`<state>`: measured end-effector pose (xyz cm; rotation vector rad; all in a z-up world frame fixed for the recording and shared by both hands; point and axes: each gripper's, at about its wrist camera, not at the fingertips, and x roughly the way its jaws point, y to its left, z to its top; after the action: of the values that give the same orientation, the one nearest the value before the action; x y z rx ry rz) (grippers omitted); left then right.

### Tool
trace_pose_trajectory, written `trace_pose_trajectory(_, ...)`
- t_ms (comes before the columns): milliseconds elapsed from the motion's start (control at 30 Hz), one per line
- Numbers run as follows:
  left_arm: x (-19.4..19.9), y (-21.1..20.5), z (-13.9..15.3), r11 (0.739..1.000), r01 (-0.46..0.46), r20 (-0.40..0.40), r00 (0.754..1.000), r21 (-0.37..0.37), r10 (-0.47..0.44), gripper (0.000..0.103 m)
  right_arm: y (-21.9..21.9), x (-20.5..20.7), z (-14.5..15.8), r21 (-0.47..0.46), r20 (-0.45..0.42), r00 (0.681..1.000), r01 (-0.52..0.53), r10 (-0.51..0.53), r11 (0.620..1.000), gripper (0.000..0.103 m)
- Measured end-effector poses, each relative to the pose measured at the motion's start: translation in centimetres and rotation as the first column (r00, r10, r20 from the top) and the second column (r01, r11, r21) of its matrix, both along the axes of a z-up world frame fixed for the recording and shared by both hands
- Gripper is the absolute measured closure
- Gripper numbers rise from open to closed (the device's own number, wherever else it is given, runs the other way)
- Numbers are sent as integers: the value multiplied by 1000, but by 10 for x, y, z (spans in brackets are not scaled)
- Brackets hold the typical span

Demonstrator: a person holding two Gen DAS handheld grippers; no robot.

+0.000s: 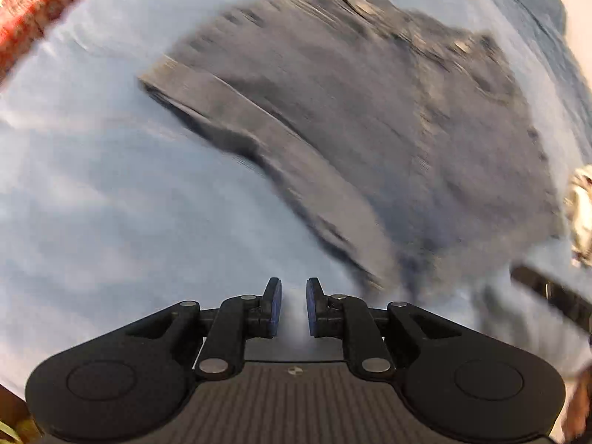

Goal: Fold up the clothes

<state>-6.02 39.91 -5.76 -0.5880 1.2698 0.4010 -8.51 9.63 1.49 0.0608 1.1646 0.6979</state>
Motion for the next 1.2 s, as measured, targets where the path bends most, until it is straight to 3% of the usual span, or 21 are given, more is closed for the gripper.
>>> trace_pose_trajectory(167,-10,64,0,985,29,-8,1000,172,-28,90,56,-39,-15,-9,-37,995,-93,93,996,67)
trace_pose_trajectory(333,2,114,-7,961,107,-3,994,256,-110,89,82,-62,-40,-117,-57,998,-21,14,993,65)
trace_pose_trajectory(500,7,134,-3,948,138,38,987,288,-155,89,86,-63,-57,-184,-49,995,80,-90,980,66)
trace_pose_trajectory(767,21,139,-9,924,157,50,981,348,-186,89,74,-70,-41,-199,43,958,287,-284,937,68)
trace_pose_trajectory(900,28,141,-9,933,169,86,975,317,-205,89,67,-65,-43,-194,19,959,280,-281,940,68)
trace_pose_trajectory(967,33,135,-10,914,227,72,962,336,-265,89,63,-63,-44,-192,1,961,272,-277,943,68)
trace_pose_trajectory(1033,37,127,-16,876,285,25,947,389,-319,89,64,-63,-44,-185,-12,961,268,-275,945,67)
trace_pose_trajectory(1200,37,118,-21,828,368,-15,916,423,-400,90,73,-63,-52,-193,-31,970,231,-241,954,66)
